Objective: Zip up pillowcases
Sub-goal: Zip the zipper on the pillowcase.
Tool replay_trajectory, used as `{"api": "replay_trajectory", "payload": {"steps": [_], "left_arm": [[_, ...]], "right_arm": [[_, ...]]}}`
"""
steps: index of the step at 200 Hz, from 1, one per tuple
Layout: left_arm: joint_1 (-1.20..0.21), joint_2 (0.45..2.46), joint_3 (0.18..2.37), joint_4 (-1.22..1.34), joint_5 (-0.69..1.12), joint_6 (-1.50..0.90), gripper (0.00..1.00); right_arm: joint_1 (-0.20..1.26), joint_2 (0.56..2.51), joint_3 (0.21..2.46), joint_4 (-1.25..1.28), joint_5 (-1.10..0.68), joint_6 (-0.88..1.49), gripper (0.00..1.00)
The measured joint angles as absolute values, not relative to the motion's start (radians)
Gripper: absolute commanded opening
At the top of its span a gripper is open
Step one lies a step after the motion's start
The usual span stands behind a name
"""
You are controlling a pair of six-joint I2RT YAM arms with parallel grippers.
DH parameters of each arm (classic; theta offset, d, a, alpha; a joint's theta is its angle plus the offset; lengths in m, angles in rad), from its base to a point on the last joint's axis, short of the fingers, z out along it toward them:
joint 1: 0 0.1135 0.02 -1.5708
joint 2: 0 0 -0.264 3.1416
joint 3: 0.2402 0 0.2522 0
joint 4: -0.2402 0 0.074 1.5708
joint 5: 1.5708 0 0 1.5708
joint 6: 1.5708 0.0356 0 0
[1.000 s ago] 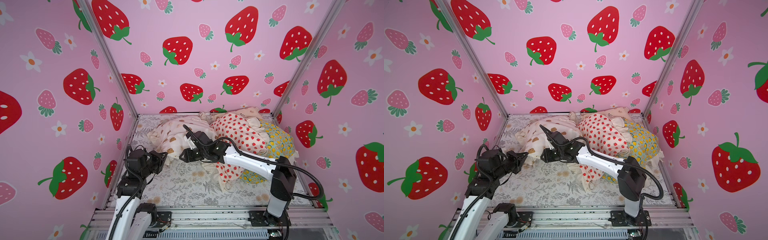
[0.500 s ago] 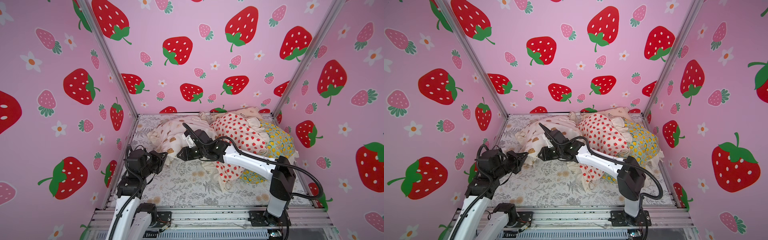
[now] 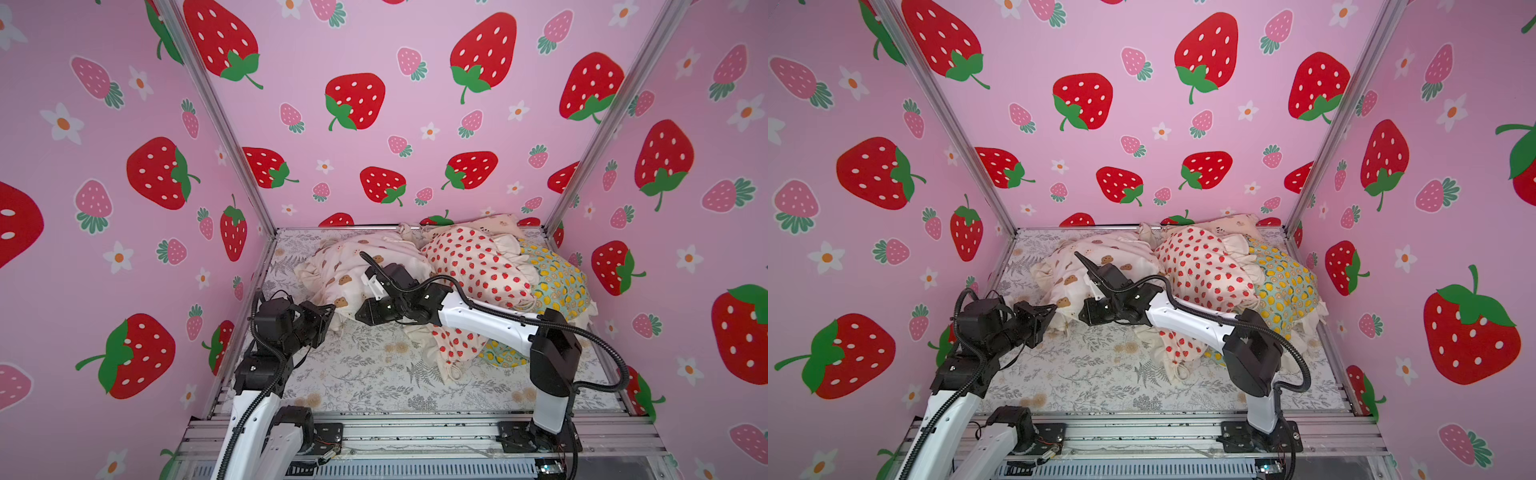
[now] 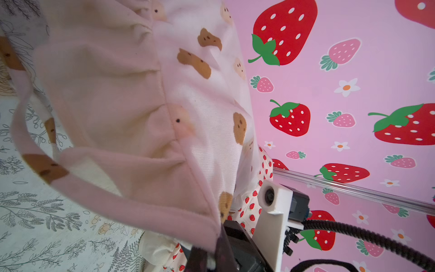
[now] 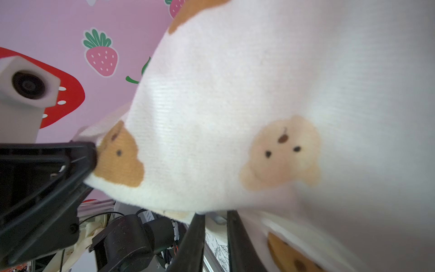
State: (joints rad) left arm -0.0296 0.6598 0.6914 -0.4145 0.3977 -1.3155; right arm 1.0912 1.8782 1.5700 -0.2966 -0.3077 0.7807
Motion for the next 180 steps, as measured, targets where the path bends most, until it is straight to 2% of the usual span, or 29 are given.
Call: {"api": "replay_trajectory", "payload": {"steps": [32, 121, 180], "left_arm": [[-0.03, 0.66, 0.691, -0.413, 0.397, -1.315, 0.0], [-0.01, 0.673, 0.694, -0.422, 0.402, -1.305, 0.0], [0.097, 0.669, 0.748, -0.453, 0.429, -1.277, 0.0]], "right_arm": [[1.091, 1.879, 1.585, -0.3, -0.302, 0.776, 0.12], [1.098, 1.879, 1.585, -0.357, -0.223, 0.742, 0.11], [1.09, 1.879, 1.604, -0.411, -0.159, 0.727, 0.11]]}}
